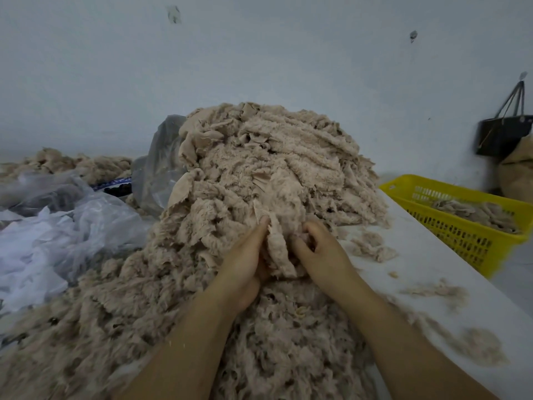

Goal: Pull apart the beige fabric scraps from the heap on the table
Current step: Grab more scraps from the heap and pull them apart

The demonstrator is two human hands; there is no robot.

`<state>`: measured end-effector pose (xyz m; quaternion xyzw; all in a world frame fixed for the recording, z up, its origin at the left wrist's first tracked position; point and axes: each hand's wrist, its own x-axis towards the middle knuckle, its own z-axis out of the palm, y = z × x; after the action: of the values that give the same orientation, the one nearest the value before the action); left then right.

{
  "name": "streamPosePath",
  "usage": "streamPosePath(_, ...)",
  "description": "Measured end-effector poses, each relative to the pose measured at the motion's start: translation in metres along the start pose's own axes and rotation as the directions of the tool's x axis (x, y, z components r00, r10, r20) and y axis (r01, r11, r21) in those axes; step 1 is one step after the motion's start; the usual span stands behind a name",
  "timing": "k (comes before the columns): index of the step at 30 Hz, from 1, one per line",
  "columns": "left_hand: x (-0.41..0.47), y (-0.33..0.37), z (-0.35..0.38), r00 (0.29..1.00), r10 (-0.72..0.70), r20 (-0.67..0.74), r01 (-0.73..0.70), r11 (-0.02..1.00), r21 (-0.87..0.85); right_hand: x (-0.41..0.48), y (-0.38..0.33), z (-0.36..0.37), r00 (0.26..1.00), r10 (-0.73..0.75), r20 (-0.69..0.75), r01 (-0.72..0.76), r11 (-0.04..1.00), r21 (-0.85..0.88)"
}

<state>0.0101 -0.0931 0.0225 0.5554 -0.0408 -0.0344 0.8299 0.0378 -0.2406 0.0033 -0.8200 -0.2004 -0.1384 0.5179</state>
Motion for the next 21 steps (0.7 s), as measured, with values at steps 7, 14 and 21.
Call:
streamPosePath(7, -0.003, 0.001, 0.000, 1.000, -0.026, 0.000, 0.026, 1.000, 0.004, -0.003, -0.005, -0.002, 0.984, -0.075, 0.159, 0.077, 0.997, -0.004)
streamPosePath(14, 0.001, 0.002, -0.005, 0.995, 0.044, -0.092, -0.050, 0.997, -0.064, -0.005, -0.010, -0.001, 0.993, -0.082, 0.090, 0.082, 0.997, 0.007)
streamPosePath(21, 0.002, -0.001, -0.003, 0.991, 0.132, -0.030, -0.131, 0.990, 0.049, -0.005, -0.017, 0.006, 0.986, 0.006, 0.167, -0.007, 1.000, 0.010)
